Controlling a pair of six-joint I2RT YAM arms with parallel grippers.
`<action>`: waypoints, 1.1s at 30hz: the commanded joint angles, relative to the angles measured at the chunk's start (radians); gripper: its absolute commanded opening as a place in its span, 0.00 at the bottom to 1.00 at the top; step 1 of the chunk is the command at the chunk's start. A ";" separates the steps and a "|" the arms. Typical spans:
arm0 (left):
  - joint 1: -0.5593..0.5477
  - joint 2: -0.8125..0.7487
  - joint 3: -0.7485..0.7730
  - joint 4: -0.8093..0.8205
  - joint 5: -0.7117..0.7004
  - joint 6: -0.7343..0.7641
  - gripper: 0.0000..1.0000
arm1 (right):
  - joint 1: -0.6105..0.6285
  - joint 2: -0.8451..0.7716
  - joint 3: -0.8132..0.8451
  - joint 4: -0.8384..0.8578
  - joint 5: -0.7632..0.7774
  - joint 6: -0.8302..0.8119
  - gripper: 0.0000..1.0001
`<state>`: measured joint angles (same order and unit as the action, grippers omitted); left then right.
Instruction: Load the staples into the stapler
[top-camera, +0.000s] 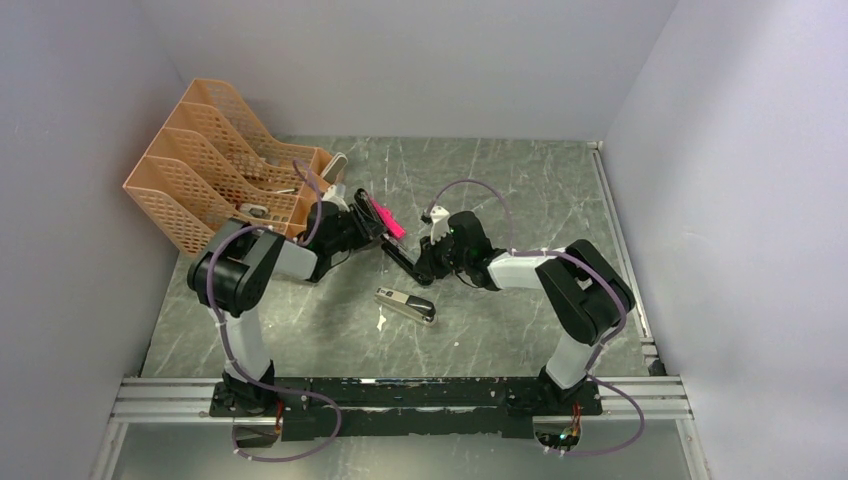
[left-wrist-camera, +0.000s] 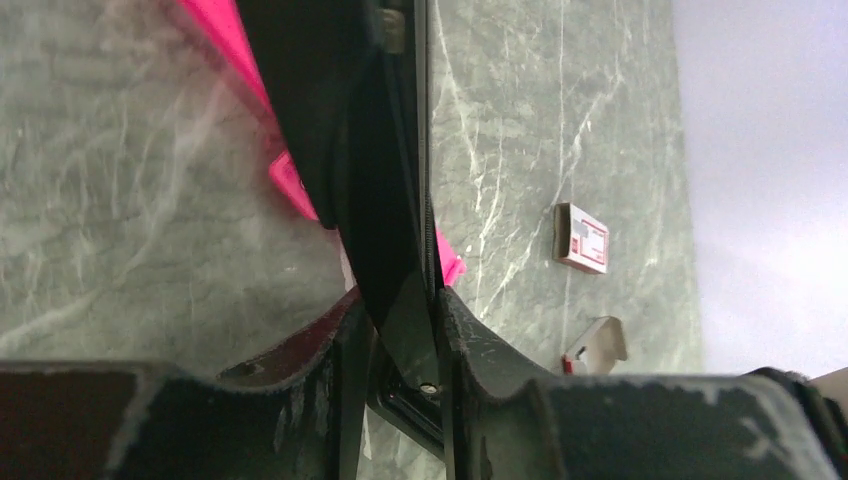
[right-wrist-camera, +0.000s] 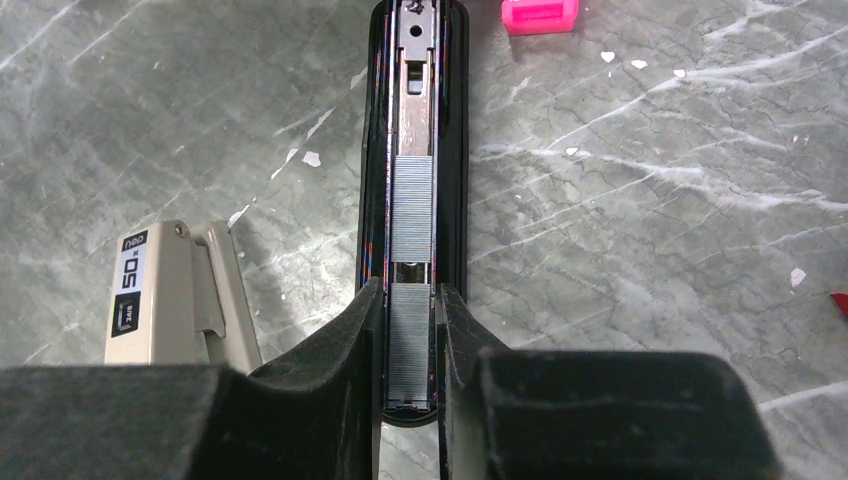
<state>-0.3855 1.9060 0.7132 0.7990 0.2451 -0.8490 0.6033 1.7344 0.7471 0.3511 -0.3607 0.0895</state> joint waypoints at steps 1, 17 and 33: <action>-0.062 -0.075 0.018 -0.005 -0.093 0.269 0.30 | 0.009 0.045 0.003 -0.051 -0.004 -0.058 0.00; -0.389 -0.265 -0.090 -0.163 -0.441 0.617 0.54 | 0.016 0.045 -0.011 0.044 0.104 -0.149 0.00; -0.456 -0.340 -0.161 -0.202 -0.433 0.583 0.67 | 0.015 0.060 -0.067 0.215 0.098 -0.167 0.02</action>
<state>-0.8234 1.6062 0.5739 0.6220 -0.2394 -0.2237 0.6258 1.7603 0.6933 0.5270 -0.3214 -0.0788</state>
